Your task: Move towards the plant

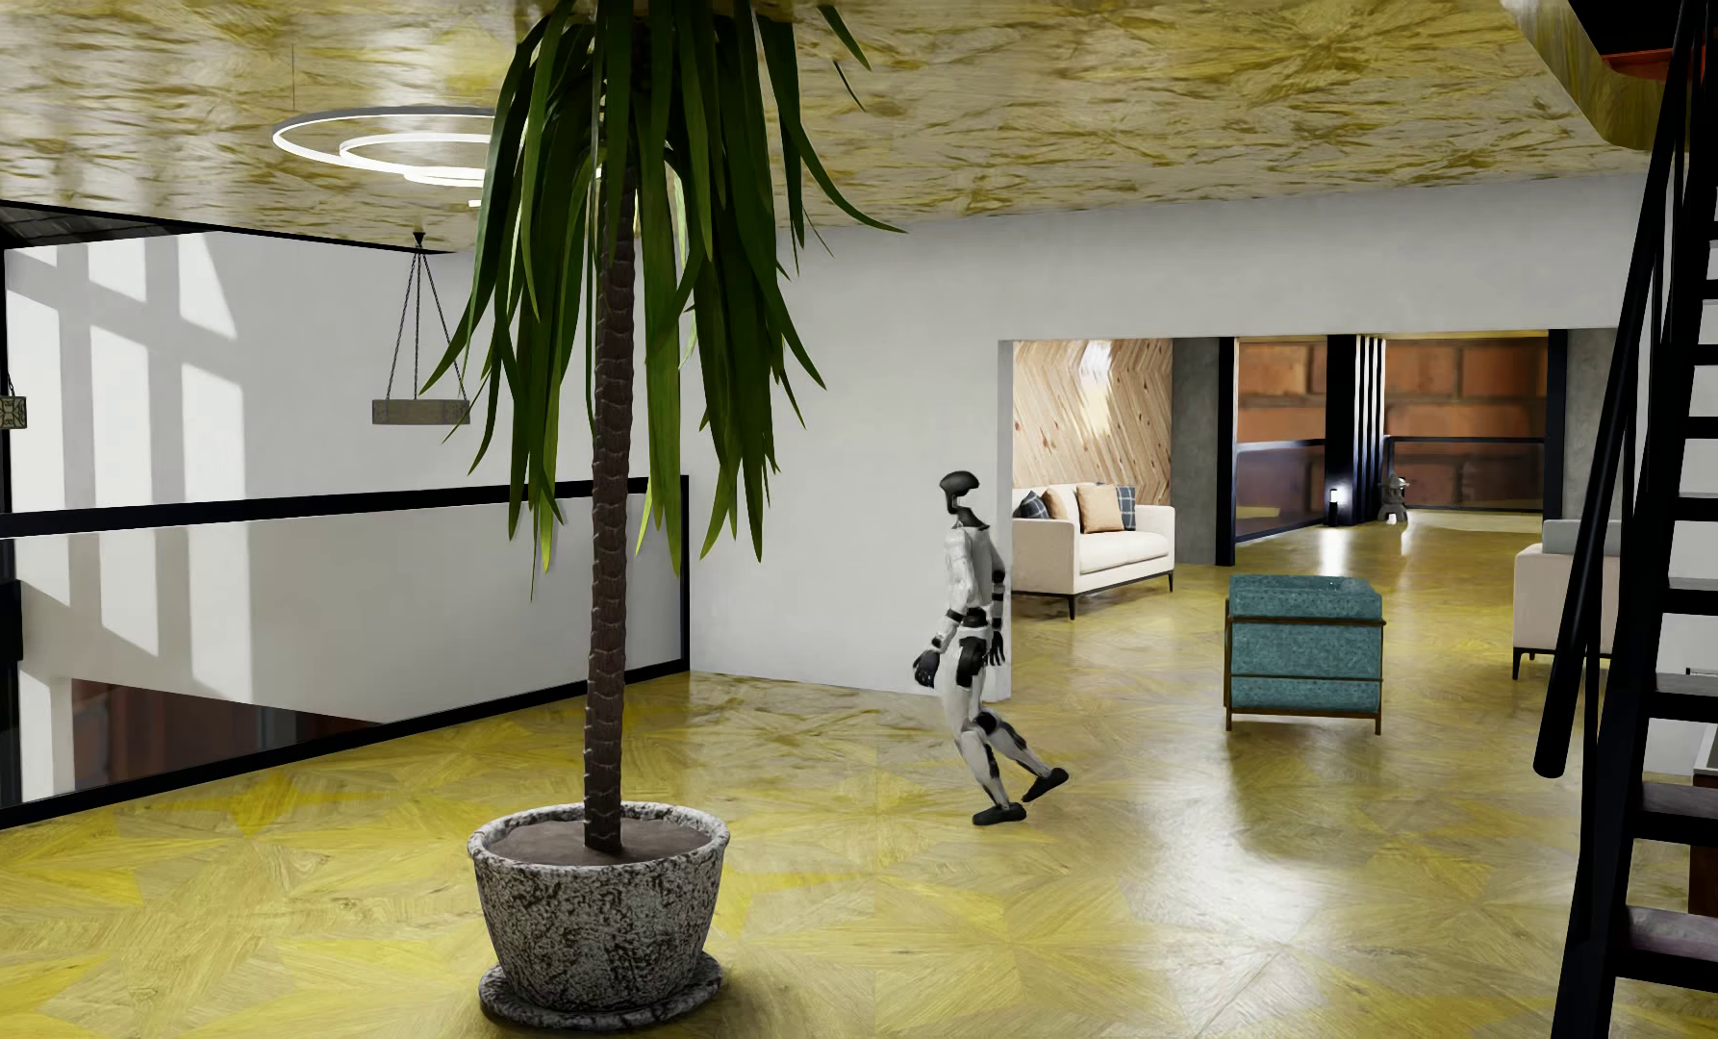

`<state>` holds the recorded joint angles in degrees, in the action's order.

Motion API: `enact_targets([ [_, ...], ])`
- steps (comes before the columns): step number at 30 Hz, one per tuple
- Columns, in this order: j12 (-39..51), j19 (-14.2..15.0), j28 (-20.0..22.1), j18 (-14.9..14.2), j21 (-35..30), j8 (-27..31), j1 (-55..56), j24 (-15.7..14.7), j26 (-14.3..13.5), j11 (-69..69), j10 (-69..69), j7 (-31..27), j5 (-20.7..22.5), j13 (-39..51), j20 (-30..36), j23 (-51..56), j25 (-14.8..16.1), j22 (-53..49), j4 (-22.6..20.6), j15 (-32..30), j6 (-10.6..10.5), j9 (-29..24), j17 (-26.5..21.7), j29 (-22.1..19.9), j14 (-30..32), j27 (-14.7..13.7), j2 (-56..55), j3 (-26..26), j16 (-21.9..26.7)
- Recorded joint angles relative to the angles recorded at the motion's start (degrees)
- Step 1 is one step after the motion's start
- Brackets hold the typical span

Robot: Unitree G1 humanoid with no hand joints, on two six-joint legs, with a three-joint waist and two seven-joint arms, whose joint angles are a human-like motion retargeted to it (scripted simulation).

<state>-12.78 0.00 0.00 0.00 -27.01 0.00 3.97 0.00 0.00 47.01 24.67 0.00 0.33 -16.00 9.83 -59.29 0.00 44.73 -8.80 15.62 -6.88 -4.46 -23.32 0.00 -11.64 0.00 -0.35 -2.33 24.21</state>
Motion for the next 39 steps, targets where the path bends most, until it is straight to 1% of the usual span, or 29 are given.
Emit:
enact_targets([
  [2,1.9,0.0,0.0,0.0,1.9,0.0,-2.0,0.0,0.0,-5.0,-0.5,0.0,-1.3,-2.0,-2.7,-1.9,0.0,2.0,1.5,0.8,0.2,0.7,0.4,0.0,-2.5,0.0,1.5,-3.8,-0.3],
  [4,4.6,0.0,0.0,0.0,2.2,0.0,-3.2,0.0,0.0,-8.3,-1.1,0.0,-2.0,-4.0,-3.0,-2.4,0.0,5.4,3.2,-1.0,1.0,1.5,0.5,0.0,-4.7,0.0,1.4,-6.3,-1.0],
  [6,6.3,0.0,0.0,0.0,1.6,0.0,-3.5,0.0,0.0,-9.5,-1.3,0.0,-2.2,-5.8,-1.4,-2.5,0.0,6.8,3.8,-2.3,1.8,1.8,0.2,0.0,-3.9,0.0,-0.2,-7.8,-2.1],
  [8,6.0,0.0,0.0,0.0,1.3,0.0,-3.7,0.0,0.0,-10.0,-1.3,0.0,-2.0,-7.4,2.0,-3.2,0.0,5.0,3.9,-3.6,2.2,0.8,-0.1,0.0,-1.4,0.0,-1.2,-9.1,-3.1],
  [10,3.8,0.0,0.0,0.0,2.1,0.0,-4.7,0.0,0.0,-11.0,-1.2,0.0,-2.2,-8.9,5.4,-4.0,0.0,3.0,5.1,-5.1,2.7,-0.2,-0.2,0.0,-1.0,0.0,-2.9,-9.1,-3.7],
  [12,0.5,0.0,0.0,0.0,2.6,0.0,-5.9,0.0,0.0,-13.3,-1.1,0.0,-3.2,-9.8,6.2,-4.3,0.0,4.1,6.0,-5.7,3.4,-0.8,-0.1,0.0,-0.1,0.0,-5.6,-7.8,-4.1],
  [15,-3.6,0.0,0.0,0.0,2.4,0.0,-8.2,0.0,0.0,-17.8,-1.0,0.0,-3.4,-9.2,5.3,-3.0,0.0,11.3,7.1,-2.5,3.1,-2.8,-0.7,0.0,2.9,0.0,-11.8,-5.3,-4.6],
  [18,-6.0,0.0,0.0,0.0,3.0,0.0,-10.6,0.0,0.0,-21.2,-0.6,0.0,-2.8,-7.7,7.3,-1.4,0.0,17.8,7.7,-0.3,3.6,-4.8,-1.2,0.0,6.2,0.0,-18.7,-4.8,-3.9],
  [19,-6.4,0.0,0.0,0.0,3.0,0.0,-11.4,0.0,0.0,-18.2,-0.4,0.0,-2.3,-7.4,8.0,-0.9,0.0,19.0,7.8,-1.6,4.0,-5.3,-1.3,0.0,7.2,0.0,-20.7,-5.2,-3.7],
  [20,-6.6,0.0,0.0,0.0,3.0,0.0,-12.5,0.0,0.0,-31.6,-0.2,0.0,-1.7,-7.4,8.6,-0.4,0.0,19.9,7.8,-5.4,4.5,-5.7,-1.3,0.0,7.9,0.0,-22.6,-5.8,-3.6],
  [21,-6.6,0.0,0.0,0.0,3.1,0.0,-13.6,0.0,0.0,-31.7,0.0,0.0,-1.1,-7.7,9.0,0.1,0.0,20.2,7.8,-6.7,5.2,-5.9,-1.2,0.0,8.4,0.0,-24.2,-6.7,-3.5],
  [23,-6.4,0.0,0.0,0.0,3.6,0.0,-16.8,0.0,0.0,-31.5,0.5,0.0,-0.4,-9.4,9.2,1.9,0.0,19.1,8.0,-4.1,6.9,-6.0,-1.0,0.0,8.6,0.0,-25.3,-9.2,-3.3],
  [24,-6.4,0.0,0.0,0.0,4.0,0.0,-18.9,0.0,0.0,-35.1,0.8,0.0,0.0,-10.6,9.1,3.5,0.0,17.2,8.1,-2.7,7.7,-6.1,-0.9,0.0,8.6,0.0,-25.0,-10.5,-3.1],
  [25,-6.5,0.0,0.0,0.0,3.9,0.0,-20.7,0.0,0.0,-22.4,1.3,0.0,0.2,-11.4,9.0,5.0,0.0,14.1,8.3,-2.3,8.3,-6.0,-0.8,0.0,8.5,0.0,-25.0,-12.0,-2.9],
  [26,-6.8,0.0,0.0,0.0,3.6,0.0,-21.8,0.0,0.0,-20.6,1.9,0.0,0.2,-11.1,9.3,5.9,0.0,10.2,8.7,-3.6,8.0,-5.4,-0.8,0.0,8.5,0.0,-26.4,-13.5,-2.9],
  [27,-6.5,0.0,0.0,0.0,3.5,0.0,-21.7,0.0,0.0,-15.9,2.5,0.0,0.0,-9.5,10.4,5.6,0.0,6.9,9.2,-8.8,6.3,-4.5,-1.0,0.0,9.6,0.0,-30.6,-14.3,-3.5],
  [28,-5.6,0.0,0.0,0.0,3.7,0.0,-21.7,0.0,0.0,-9.1,3.1,0.0,0.5,-6.6,12.2,4.2,0.0,5.2,9.7,-14.4,3.5,-3.9,-1.3,0.0,12.6,0.0,-35.6,-13.7,-4.4],
  [29,-4.7,0.0,0.0,0.0,3.8,0.0,-21.6,0.0,0.0,-3.3,4.6,0.0,1.7,-3.3,14.9,3.1,0.0,5.2,9.7,-16.6,1.0,-3.9,-1.6,0.0,17.5,0.0,-38.2,-12.2,-5.0],
  [30,-3.8,0.0,0.0,0.0,3.7,0.0,-20.3,0.0,0.0,0.3,8.2,0.0,3.1,-0.5,18.3,3.5,0.0,5.8,9.6,-15.2,-0.5,-4.2,-1.6,0.0,22.2,0.0,-37.9,-11.1,-4.9],
  [31,-3.2,0.0,0.0,0.0,3.6,0.0,-17.3,0.0,0.0,1.5,14.4,0.0,4.2,1.2,20.6,5.2,0.0,6.0,9.5,-12.3,-1.2,-4.4,-1.4,0.0,23.5,0.0,-35.8,-10.7,-4.6],
  [32,-3.3,0.0,0.0,0.0,3.6,0.0,-12.9,0.0,0.0,1.2,22.6,0.0,5.0,2.0,20.5,7.3,0.0,5.9,9.1,-9.8,-1.3,-4.5,-1.1,0.0,20.1,0.0,-32.6,-10.5,-4.6],
  [33,-3.8,0.0,0.0,0.0,3.0,0.0,-7.5,0.0,0.0,0.1,31.4,0.0,5.4,2.5,18.6,9.1,0.0,5.2,8.3,-8.4,-0.9,-4.3,-0.9,0.0,13.4,0.0,-29.2,-10.0,-4.6],
  [34,-3.8,0.0,0.0,0.0,5.2,0.0,-3.0,0.0,0.0,-2.5,38.8,0.0,7.1,2.4,17.2,9.6,0.0,7.3,8.4,-7.5,-1.6,-5.2,-1.2,0.0,6.7,0.0,-24.3,-9.4,-5.7],
  [35,-4.0,0.0,0.0,0.0,5.8,0.0,3.0,0.0,0.0,-4.5,44.3,0.0,7.2,2.0,16.2,9.8,0.0,7.7,7.7,-6.9,-1.2,-5.0,-1.1,0.0,3.0,0.0,-20.2,-8.3,-6.0],
  [36,-4.1,0.0,0.0,0.0,6.6,0.0,8.9,0.0,0.0,-6.6,46.4,0.0,7.0,1.4,15.4,9.8,0.0,8.0,6.8,-6.3,-0.6,-4.7,-1.0,0.0,2.4,0.0,-16.3,-7.4,-6.1],
  [37,-4.2,0.0,0.0,0.0,7.2,0.0,14.1,0.0,0.0,-8.5,44.4,0.0,7.0,0.6,14.9,9.6,0.0,8.1,6.0,-6.0,0.1,-4.4,-0.9,0.0,4.5,0.0,-12.6,-6.2,-6.0],
  [38,-4.5,0.0,0.0,0.0,7.2,0.0,18.0,0.0,0.0,-10.4,38.1,0.0,7.2,-0.1,14.5,9.3,0.0,8.4,5.7,-6.0,0.7,-4.2,-0.9,0.0,8.0,0.0,-8.9,-4.6,-5.9],
  [39,-5.0,0.0,0.0,0.0,6.8,0.0,20.1,0.0,0.0,-12.2,28.9,0.0,7.6,-0.7,14.0,9.0,0.0,8.8,5.8,-6.1,1.3,-4.4,-0.9,0.0,10.7,0.0,-5.2,-2.8,-5.8],
])
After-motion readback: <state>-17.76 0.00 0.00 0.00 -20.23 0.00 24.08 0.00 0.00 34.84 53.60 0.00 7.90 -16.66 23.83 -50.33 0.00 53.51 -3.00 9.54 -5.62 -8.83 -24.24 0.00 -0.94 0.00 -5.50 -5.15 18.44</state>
